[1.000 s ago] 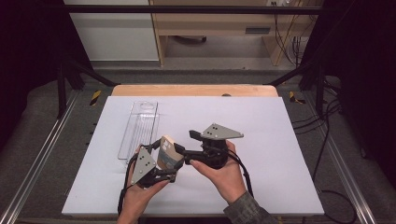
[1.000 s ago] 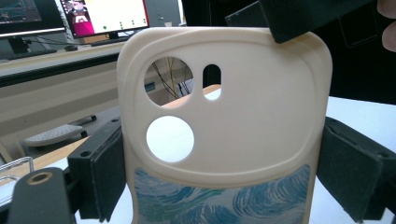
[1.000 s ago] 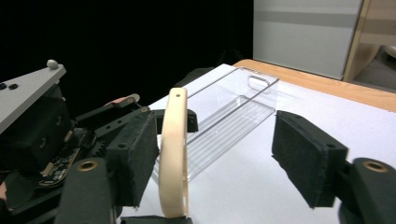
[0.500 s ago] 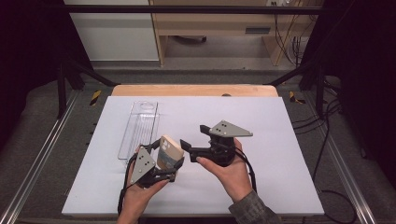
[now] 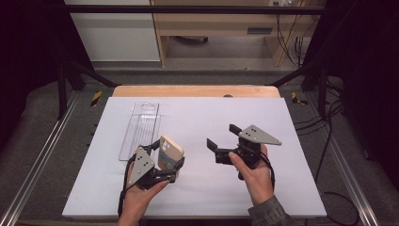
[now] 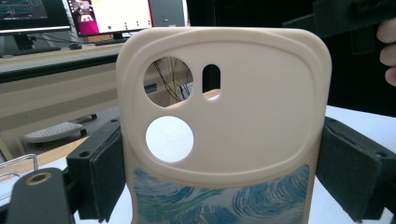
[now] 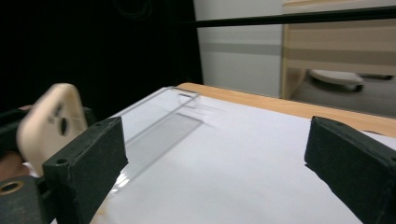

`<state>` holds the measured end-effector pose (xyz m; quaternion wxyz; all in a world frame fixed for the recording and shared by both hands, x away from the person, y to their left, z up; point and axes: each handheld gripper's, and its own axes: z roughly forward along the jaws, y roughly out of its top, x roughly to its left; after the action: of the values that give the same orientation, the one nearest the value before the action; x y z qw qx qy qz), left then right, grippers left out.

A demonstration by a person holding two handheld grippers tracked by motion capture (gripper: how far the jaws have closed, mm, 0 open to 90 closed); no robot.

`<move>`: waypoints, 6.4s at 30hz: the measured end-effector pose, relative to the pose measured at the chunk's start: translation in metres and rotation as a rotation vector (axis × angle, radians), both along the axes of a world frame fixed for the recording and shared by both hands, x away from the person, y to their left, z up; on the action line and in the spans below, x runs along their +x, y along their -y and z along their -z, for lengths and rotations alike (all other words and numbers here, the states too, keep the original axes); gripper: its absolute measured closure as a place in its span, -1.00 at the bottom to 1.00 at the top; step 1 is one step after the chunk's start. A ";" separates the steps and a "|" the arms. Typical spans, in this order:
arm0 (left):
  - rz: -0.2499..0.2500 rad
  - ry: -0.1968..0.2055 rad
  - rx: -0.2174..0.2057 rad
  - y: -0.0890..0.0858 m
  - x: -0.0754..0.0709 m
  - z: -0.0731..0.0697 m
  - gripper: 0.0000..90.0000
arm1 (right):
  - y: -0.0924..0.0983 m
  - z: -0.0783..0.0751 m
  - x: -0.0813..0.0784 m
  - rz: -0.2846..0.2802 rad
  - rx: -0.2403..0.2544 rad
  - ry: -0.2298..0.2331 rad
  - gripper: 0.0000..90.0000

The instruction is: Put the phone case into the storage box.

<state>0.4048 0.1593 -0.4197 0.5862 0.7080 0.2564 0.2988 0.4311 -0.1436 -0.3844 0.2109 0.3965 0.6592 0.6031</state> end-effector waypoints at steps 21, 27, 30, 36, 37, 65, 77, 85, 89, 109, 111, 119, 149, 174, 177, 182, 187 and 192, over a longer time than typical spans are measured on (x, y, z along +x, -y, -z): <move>-0.053 0.004 0.021 0.010 0.011 -0.024 -0.75 | 0.098 0.064 -0.011 0.251 -0.121 -0.041 -0.86; -0.062 0.001 0.036 0.015 0.029 -0.044 -0.75 | 0.099 0.081 -0.010 0.253 -0.159 -0.001 -0.87; -0.065 -0.007 0.041 0.016 0.042 -0.054 -0.75 | 0.099 0.089 -0.008 0.252 -0.169 -0.002 -0.86; -0.092 -0.013 0.051 0.011 0.067 -0.073 -0.75 | 0.102 0.098 -0.008 0.260 -0.175 0.000 -0.87; -0.097 -0.014 0.047 0.009 0.071 -0.076 -0.75 | 0.102 0.099 -0.008 0.265 -0.173 -0.003 -0.87; -0.426 -0.031 -0.027 -0.056 0.140 -0.085 -0.75 | 0.086 0.103 -0.020 0.239 -0.240 -0.002 -0.88; -0.506 -0.037 -0.055 -0.063 0.170 -0.082 -0.75 | 0.085 0.101 -0.022 0.223 -0.206 0.018 -0.88; -0.536 -0.041 -0.067 -0.065 0.185 -0.073 -0.75 | 0.088 0.102 -0.021 0.220 -0.183 0.006 -0.87; -0.540 -0.042 -0.068 -0.065 0.189 -0.068 -0.75 | 0.088 0.102 -0.021 0.217 -0.176 0.005 -0.87; -0.544 -0.020 -0.060 -0.061 0.194 -0.068 -0.75 | 0.093 0.101 -0.022 0.232 -0.180 0.022 -0.88; -0.543 -0.020 -0.064 -0.061 0.194 -0.068 -0.75 | 0.094 0.102 -0.022 0.232 -0.179 0.024 -0.89; -0.542 -0.023 -0.073 -0.061 0.196 -0.066 -0.75 | 0.094 0.102 -0.023 0.225 -0.175 0.021 -0.89; -0.574 -0.041 -0.052 -0.058 0.214 -0.039 -0.75 | 0.095 0.102 -0.022 0.217 -0.157 0.017 -0.89; -0.592 -0.077 -0.045 -0.057 0.229 -0.019 -0.75 | 0.098 0.104 -0.021 0.215 -0.146 0.009 -0.90; -0.590 -0.080 -0.043 -0.057 0.229 -0.017 -0.75 | 0.098 0.104 -0.021 0.215 -0.144 0.007 -0.90; -0.591 -0.086 -0.043 -0.058 0.230 -0.014 -0.75 | 0.098 0.104 -0.021 0.214 -0.146 0.007 -0.90; -0.590 -0.092 -0.045 -0.058 0.230 -0.011 -0.75 | 0.098 0.104 -0.021 0.212 -0.146 0.005 -0.90; -0.587 -0.097 -0.046 -0.056 0.230 -0.010 -0.75 | 0.098 0.105 -0.021 0.211 -0.144 0.002 -0.90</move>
<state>0.6353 0.2157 -0.4100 0.4778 0.6037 0.4845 0.4153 0.4101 -0.2416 -0.4890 0.3017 0.4468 0.6551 0.5293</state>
